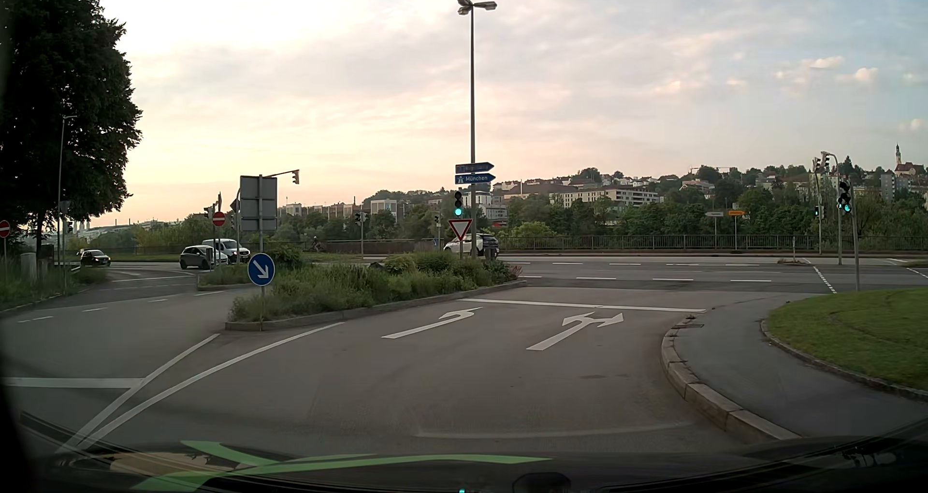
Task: Follow the waypoints while adhering to traffic rules and regulations
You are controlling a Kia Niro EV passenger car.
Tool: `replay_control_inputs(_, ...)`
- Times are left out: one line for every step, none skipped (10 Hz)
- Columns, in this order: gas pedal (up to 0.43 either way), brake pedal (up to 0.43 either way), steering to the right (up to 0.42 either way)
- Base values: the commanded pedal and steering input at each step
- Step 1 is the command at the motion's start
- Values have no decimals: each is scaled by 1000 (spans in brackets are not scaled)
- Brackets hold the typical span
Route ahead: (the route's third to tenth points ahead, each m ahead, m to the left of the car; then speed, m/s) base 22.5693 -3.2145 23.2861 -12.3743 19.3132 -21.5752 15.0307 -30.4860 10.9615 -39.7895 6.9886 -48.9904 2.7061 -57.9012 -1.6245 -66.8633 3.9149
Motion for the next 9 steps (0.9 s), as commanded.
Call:
replay_control_inputs(0, 177, 7)
replay_control_inputs(0, 159, 11)
replay_control_inputs(0, 159, 17)
replay_control_inputs(0, 152, 21)
replay_control_inputs(0, 159, 23)
replay_control_inputs(0, 159, 24)
replay_control_inputs(0, 159, 29)
replay_control_inputs(0, 159, 34)
replay_control_inputs(0, 159, 40)
